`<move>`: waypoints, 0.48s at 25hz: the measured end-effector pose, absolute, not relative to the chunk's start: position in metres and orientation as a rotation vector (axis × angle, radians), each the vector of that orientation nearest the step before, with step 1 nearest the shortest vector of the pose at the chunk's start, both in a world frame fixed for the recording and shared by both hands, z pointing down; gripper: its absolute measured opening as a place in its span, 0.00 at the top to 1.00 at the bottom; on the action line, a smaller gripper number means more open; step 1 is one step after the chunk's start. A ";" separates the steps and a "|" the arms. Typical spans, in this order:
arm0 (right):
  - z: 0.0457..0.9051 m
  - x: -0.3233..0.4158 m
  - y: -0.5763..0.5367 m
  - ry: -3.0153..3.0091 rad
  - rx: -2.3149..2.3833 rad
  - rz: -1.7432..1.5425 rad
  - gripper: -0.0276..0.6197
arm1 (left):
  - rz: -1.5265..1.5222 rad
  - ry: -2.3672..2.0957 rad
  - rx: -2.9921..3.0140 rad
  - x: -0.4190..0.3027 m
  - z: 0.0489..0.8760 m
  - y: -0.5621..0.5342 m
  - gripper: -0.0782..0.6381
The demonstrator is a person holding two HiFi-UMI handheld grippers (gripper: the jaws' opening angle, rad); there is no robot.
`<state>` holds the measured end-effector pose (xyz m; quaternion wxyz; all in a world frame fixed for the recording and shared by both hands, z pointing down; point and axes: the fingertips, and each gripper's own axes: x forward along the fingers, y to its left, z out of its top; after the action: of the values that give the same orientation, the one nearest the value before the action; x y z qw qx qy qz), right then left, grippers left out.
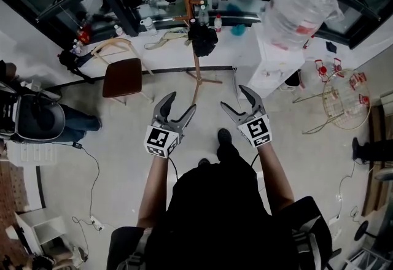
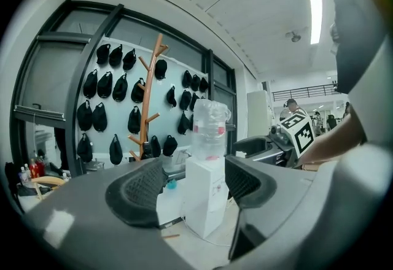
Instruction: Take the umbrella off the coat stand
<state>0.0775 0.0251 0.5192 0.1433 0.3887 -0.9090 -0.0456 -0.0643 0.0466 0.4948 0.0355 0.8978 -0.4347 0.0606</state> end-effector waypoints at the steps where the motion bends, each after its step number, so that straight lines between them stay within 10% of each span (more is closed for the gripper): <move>1: 0.520 0.077 0.019 -2.623 1.114 -0.128 0.43 | 0.187 -1.338 2.752 -0.065 0.496 0.041 0.47; 12: 0.527 0.059 -0.042 -2.672 1.001 -0.075 0.43 | 0.191 -1.412 2.675 -0.069 0.502 -0.010 0.47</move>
<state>0.0594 -0.0418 0.5268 0.1430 0.3470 -0.9266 -0.0259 -0.0694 -0.0100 0.5023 0.0554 0.8812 -0.4653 0.0630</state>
